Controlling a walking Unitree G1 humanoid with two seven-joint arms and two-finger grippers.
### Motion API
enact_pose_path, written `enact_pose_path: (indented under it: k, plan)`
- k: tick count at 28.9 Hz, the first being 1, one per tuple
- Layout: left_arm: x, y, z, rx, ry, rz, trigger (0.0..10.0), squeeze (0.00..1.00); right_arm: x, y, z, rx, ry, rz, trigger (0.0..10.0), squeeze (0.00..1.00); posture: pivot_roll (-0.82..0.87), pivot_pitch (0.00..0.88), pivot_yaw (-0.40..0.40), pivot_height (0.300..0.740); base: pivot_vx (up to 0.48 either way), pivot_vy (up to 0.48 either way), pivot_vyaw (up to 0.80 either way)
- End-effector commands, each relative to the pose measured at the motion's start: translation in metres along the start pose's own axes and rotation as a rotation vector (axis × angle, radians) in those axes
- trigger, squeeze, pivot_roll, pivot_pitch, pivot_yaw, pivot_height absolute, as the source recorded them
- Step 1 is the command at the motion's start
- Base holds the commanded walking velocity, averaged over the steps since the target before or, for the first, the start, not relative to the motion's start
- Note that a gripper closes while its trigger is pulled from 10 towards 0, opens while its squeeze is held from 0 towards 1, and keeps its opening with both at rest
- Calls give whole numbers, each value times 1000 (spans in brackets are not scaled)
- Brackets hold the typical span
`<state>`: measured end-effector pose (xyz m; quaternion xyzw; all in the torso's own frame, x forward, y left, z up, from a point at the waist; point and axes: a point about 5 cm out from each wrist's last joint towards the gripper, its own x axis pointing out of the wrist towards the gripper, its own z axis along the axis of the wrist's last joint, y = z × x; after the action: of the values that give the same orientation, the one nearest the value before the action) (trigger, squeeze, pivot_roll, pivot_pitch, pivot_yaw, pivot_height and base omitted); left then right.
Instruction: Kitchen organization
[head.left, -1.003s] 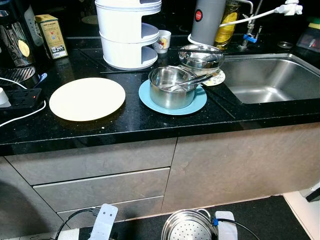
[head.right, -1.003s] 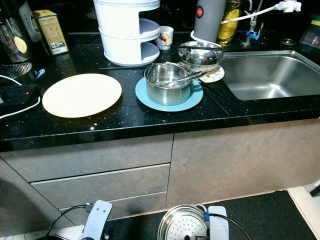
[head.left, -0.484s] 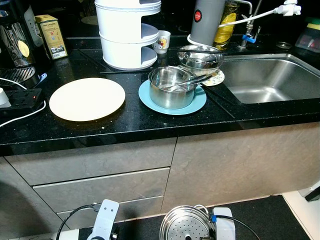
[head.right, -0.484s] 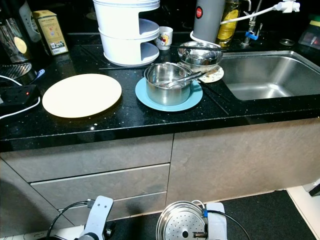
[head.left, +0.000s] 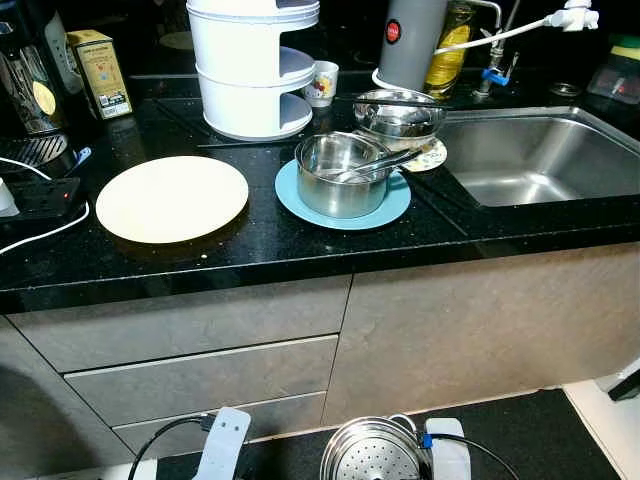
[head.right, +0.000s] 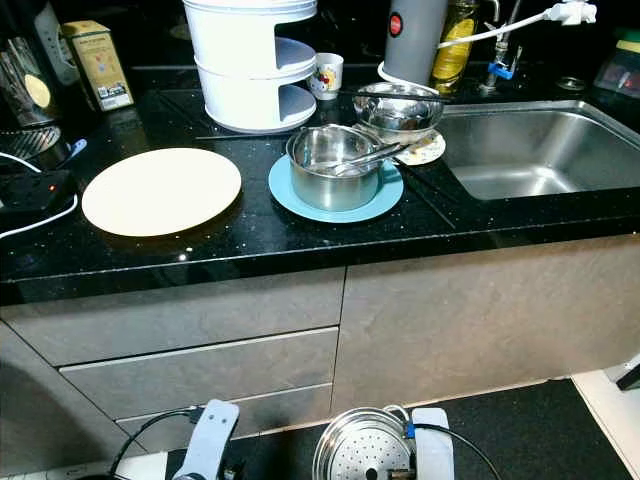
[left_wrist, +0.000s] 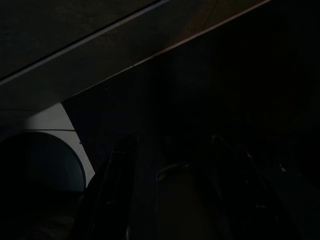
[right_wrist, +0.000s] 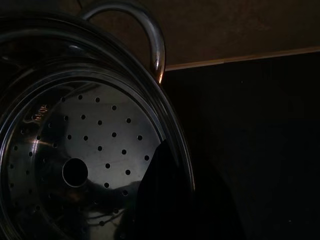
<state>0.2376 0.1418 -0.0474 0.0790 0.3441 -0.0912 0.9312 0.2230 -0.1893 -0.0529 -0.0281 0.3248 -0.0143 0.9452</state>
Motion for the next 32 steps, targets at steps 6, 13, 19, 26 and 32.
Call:
enact_pose_path:
  k: [6, 13, 19, 26, 32]
  plan:
    - [-1, 3, -4, -22, 12, 7, 10000, 0, -3, -3, -10, -10, 40, -8, 10000, 0, -75, 134, -31, 740, 0, 0, 786]
    - [-1, 4, -3, 5, 7, 3, 10000, 0, -4, -4, -11, -12, 42, -16, 10000, 0, -76, 131, -30, 740, 0, 0, 800]
    - [0, 3, 3, 8, -2, -1, 10000, 0, -4, -5, -11, -6, 49, -23, 10000, 0, -77, 135, -29, 740, 0, 0, 800]
    - [2, 2, 7, 10, -10, -4, 10000, 0, -4, -7, -12, 16, 53, -33, 10000, 0, -76, 139, -28, 740, 0, 0, 638]
    - [2, 2, 10, 14, -17, -3, 10000, 0, -4, -9, -14, 41, 65, -52, 10000, 0, -77, 144, -24, 740, 0, 0, 0]
